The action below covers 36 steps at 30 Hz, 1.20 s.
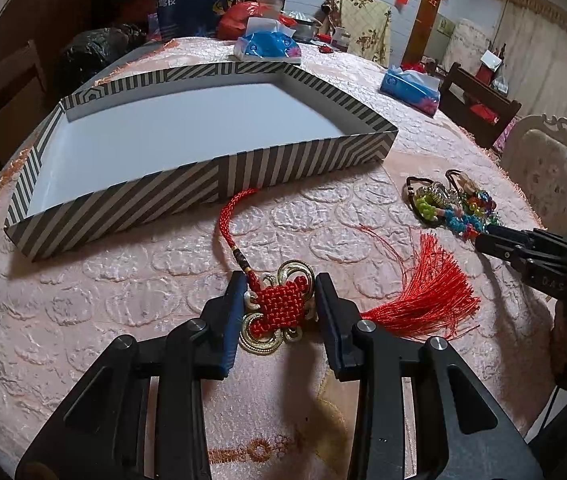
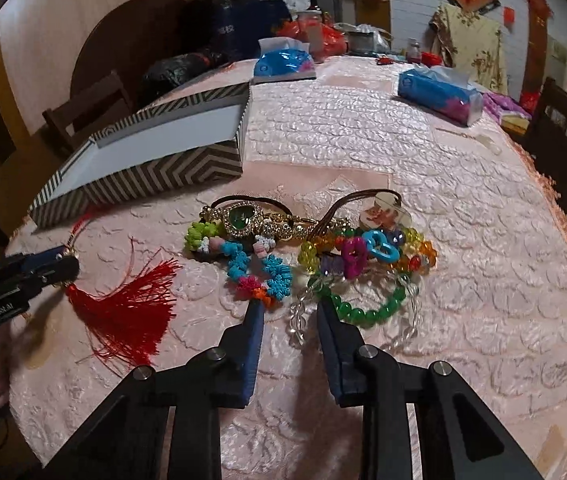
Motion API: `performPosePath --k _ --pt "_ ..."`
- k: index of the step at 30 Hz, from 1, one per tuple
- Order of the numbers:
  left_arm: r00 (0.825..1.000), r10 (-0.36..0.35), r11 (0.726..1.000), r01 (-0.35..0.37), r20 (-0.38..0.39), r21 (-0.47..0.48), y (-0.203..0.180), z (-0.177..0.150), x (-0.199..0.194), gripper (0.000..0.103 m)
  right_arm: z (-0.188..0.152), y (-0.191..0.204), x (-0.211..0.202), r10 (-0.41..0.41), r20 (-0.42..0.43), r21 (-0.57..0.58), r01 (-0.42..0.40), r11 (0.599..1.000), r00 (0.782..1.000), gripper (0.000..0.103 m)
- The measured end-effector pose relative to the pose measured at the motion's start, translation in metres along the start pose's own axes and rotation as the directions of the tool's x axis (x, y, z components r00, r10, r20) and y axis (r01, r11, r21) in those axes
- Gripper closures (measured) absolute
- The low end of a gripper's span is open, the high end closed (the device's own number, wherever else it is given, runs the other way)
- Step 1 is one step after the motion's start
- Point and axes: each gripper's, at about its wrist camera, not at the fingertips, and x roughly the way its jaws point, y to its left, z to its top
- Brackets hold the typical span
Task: Organize jewelry
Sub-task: 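Lift the red knot with the left tool while the right tool grasps the clear bead bracelet, then carry the red knot with the left tool while the right tool carries the bracelet toward the striped box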
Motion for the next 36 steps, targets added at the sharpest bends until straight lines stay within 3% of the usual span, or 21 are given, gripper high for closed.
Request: performPosePath --k 12,13,15,18,29,36 --pt "1.0 0.01 1.0 -0.01 -0.003 0.009 -0.001 -0.001 0.0 0.07 -0.002 0.003 -0.001 -0.026 -0.005 -0.015 0.026 1.0 1.0 0.075" --pt "1.0 0.014 1.0 -0.014 -0.004 0.014 -0.002 -0.001 0.001 0.07 -0.002 0.003 -0.001 -0.028 -0.004 -0.014 0.028 1.0 1.0 0.078" --pt "1.0 0.02 1.0 -0.02 -0.005 0.018 -0.003 -0.001 0.001 0.07 -0.004 0.0 -0.004 -0.036 -0.004 0.012 0.036 0.999 0.999 0.094" --pt "1.0 0.027 0.999 -0.027 -0.007 0.026 -0.005 -0.001 0.001 0.068 -0.011 -0.006 -0.014 -0.009 0.001 0.072 0.008 0.997 1.0 0.096" --pt "0.997 0.073 0.995 -0.072 -0.01 0.069 -0.013 -0.003 0.001 0.069 -0.034 0.016 -0.099 0.102 0.163 0.136 -0.124 0.983 0.981 0.096" --pt "1.0 0.004 0.998 -0.004 0.005 0.066 -0.02 -0.01 -0.03 0.076 -0.04 0.028 -0.124 0.108 0.22 0.133 -0.139 0.981 0.969 0.096"
